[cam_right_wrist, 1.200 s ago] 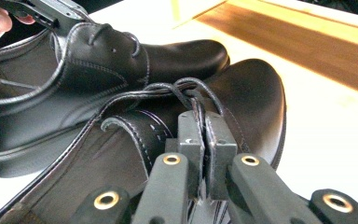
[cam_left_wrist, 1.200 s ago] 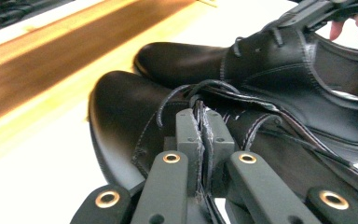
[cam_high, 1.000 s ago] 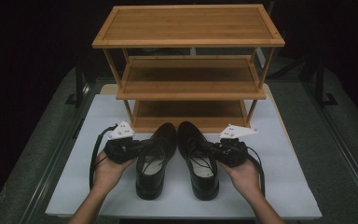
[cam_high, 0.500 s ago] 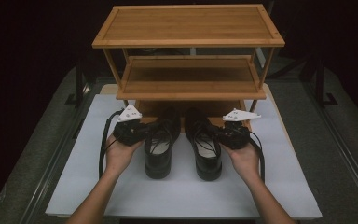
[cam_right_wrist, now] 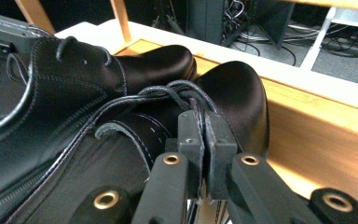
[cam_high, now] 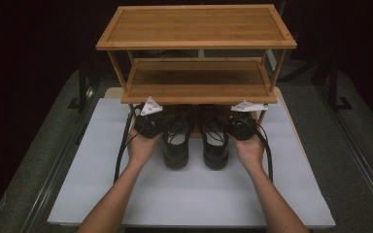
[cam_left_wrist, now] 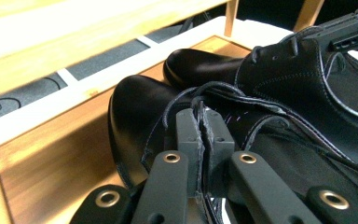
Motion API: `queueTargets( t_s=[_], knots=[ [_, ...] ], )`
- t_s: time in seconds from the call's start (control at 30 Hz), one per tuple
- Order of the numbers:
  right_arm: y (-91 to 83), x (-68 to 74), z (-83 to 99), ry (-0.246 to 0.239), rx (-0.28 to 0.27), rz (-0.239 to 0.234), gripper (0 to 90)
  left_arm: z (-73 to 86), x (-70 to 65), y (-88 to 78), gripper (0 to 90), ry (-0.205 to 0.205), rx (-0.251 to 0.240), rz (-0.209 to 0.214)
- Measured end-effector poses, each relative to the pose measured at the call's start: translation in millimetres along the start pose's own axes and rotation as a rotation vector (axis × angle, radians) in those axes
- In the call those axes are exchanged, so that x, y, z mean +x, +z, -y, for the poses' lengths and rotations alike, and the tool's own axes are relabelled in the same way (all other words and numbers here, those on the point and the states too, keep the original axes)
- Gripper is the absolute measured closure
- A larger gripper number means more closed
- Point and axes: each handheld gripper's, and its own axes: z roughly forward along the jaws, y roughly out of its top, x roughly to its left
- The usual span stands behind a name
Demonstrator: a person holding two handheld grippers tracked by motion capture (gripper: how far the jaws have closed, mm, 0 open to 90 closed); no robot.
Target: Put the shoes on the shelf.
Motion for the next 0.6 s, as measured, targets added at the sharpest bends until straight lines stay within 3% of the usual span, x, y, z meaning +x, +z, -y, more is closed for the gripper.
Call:
queueTargets(
  t_s=[0.17, 0.3, 0.37, 0.6],
  knots=[
    [12.8, -6.7, -2.0, 0.012, -0.011, 0.023, 86.8, 0.5, -0.1, 17.8, 87.4, 0.024, -0.025, -0.043],
    [21.8, -10.3, 1.8, 0.030, -0.020, 0.034, 86.7, 5.2, 0.3, 31.0, 87.3, 0.032, -0.026, -0.054],
    [26.1, -10.3, 3.6, 0.032, -0.015, 0.037, 86.7, 8.2, 0.4, 35.1, 87.3, 0.015, -0.018, -0.043],
    [25.4, -7.6, 8.5, 0.021, -0.008, 0.021, 85.6, 9.2, -2.6, 33.0, 85.2, 0.029, -0.001, -0.011]
  ],
)
